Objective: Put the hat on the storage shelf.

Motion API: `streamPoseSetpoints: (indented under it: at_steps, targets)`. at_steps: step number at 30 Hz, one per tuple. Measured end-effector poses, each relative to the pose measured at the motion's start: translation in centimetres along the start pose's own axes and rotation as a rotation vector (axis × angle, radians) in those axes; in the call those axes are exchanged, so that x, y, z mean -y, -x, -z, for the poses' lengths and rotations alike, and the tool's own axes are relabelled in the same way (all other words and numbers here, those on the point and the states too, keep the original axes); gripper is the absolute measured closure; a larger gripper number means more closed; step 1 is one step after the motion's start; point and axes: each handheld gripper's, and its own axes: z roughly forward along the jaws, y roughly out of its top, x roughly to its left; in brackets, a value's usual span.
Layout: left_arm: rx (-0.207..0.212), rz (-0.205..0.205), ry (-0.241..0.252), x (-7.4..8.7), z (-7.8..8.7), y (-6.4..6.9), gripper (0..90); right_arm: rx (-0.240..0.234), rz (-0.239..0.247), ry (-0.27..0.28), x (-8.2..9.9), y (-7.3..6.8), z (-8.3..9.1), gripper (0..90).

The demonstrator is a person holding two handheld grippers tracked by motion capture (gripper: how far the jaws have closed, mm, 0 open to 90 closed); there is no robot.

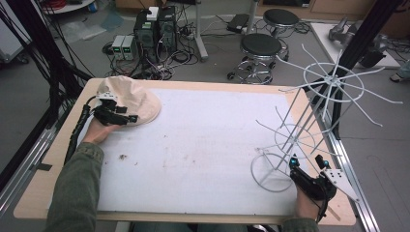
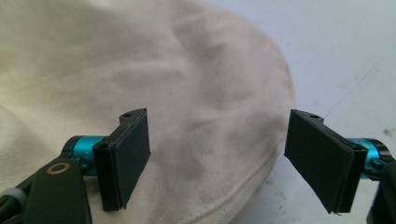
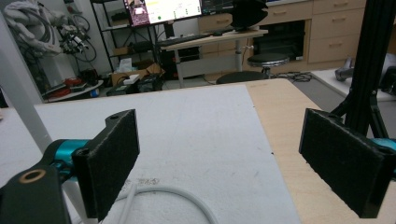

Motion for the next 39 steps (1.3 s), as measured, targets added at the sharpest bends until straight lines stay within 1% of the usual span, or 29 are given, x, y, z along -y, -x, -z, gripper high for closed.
streamPoseSetpoints:
  at_steps: [1, 3, 7, 11, 13, 16, 17, 19, 20, 21, 23, 24, 26, 27, 28, 29, 30, 31, 32, 33, 34, 35, 36, 37, 38, 39]
  targets:
    - [-0.001, 0.009, -0.008, 0.1, -0.2, 0.0, 21.4, 0.000, 0.001, 0.001, 0.0, 0.0, 0.0, 11.3]
    - [0.002, 0.013, -0.016, 0.2, -0.3, 0.0, 21.4, 0.002, 0.004, -0.001, 0.0, 0.0, 0.0, 11.3]
    - [-0.014, -0.002, -0.030, 0.2, -0.5, 0.2, 21.5, 0.002, 0.005, 0.000, 0.0, 0.0, 0.0, 11.3]
    - [-0.019, -0.011, -0.038, 0.2, -0.5, 0.3, 22.3, 0.000, 0.005, -0.001, 0.0, 0.0, 0.0, 11.3]
    - [-0.020, -0.018, -0.050, 0.2, -0.5, 0.4, 23.6, -0.002, 0.002, 0.001, 0.0, 0.0, 0.0, 11.3]
    - [-0.018, -0.016, -0.050, 0.2, -0.5, 0.3, 24.4, -0.002, 0.002, -0.001, 0.0, 0.0, 0.0, 11.3]
    - [-0.018, -0.013, -0.050, 0.2, -0.5, 0.4, 25.5, -0.001, -0.005, 0.000, 0.0, 0.0, 0.0, 11.3]
    - [-0.025, -0.018, -0.052, 0.2, -0.5, 0.4, 27.0, 0.000, -0.006, 0.001, 0.0, 0.0, 0.0, 11.3]
    - [-0.031, -0.028, -0.056, 0.2, -0.5, 0.4, 27.0, 0.000, -0.006, 0.001, 0.0, 0.0, 0.0, 11.3]
    - [-0.054, -0.032, -0.061, 0.1, -0.5, 0.6, 30.9, -0.001, -0.002, -0.003, 0.0, 0.0, -0.1, 11.3]
    - [-0.058, -0.034, -0.060, 0.1, -0.5, 0.8, 32.3, -0.003, -0.003, -0.002, 0.1, 0.1, -0.1, 11.3]
    - [-0.054, -0.036, -0.060, 0.1, -0.4, 0.9, 34.9, -0.003, -0.006, -0.003, 0.1, 0.1, -0.1, 11.3]
    - [-0.054, -0.038, -0.059, 0.1, -0.4, 1.0, 43.2, -0.004, -0.012, -0.004, 0.1, 0.1, -0.1, 11.3]
    - [-0.051, -0.048, -0.062, 0.0, -0.4, 1.2, 43.2, -0.003, -0.012, -0.006, 0.0, 0.1, -0.1, 11.3]
    - [-0.050, -0.060, -0.061, 0.0, -0.3, 1.4, 49.6, -0.002, -0.012, -0.002, 0.0, 0.1, -0.1, 11.3]
    - [-0.048, -0.064, -0.058, 0.0, -0.3, 1.5, 49.6, -0.002, -0.012, -0.002, 0.0, 0.1, -0.1, 11.3]
    - [-0.051, -0.087, -0.059, 0.1, -0.1, 1.6, 52.8, -0.003, -0.014, 0.002, 0.0, 0.1, -0.1, 11.3]
    - [-0.051, -0.087, -0.059, 0.1, -0.1, 1.6, 54.6, -0.003, -0.014, 0.002, 0.0, 0.1, -0.1, 11.3]
    - [-0.046, -0.095, -0.049, 0.2, 0.2, 1.6, 57.1, -0.008, -0.014, -0.002, 0.0, 0.0, -0.1, 11.3]
    - [-0.046, -0.095, -0.049, 0.2, 0.2, 1.6, 59.5, -0.009, -0.018, -0.001, 0.0, 0.0, -0.1, 11.3]
    - [-0.037, -0.099, -0.042, 0.3, 0.5, 1.6, 62.4, -0.008, -0.018, 0.000, 0.0, 0.0, -0.2, 11.3]
    - [-0.033, -0.116, -0.028, 0.4, 0.8, 1.8, 64.4, -0.009, -0.013, 0.001, 0.0, 0.0, -0.2, 11.3]
    - [-0.033, -0.116, -0.028, 0.4, 0.8, 1.8, 67.1, -0.009, -0.015, -0.003, 0.0, 0.0, -0.2, 11.3]
    - [-0.022, -0.128, -0.007, 0.3, 1.1, 2.1, 70.2, -0.010, -0.013, -0.004, 0.0, 0.0, -0.2, 11.3]
    - [-0.022, -0.128, -0.007, 0.3, 1.1, 2.1, 73.1, -0.011, -0.016, -0.002, 0.0, 0.0, -0.3, 11.3]
    - [-0.012, -0.129, -0.003, 0.3, 1.2, 2.3, 76.3, -0.009, -0.017, -0.004, 0.0, -0.1, -0.3, 11.3]
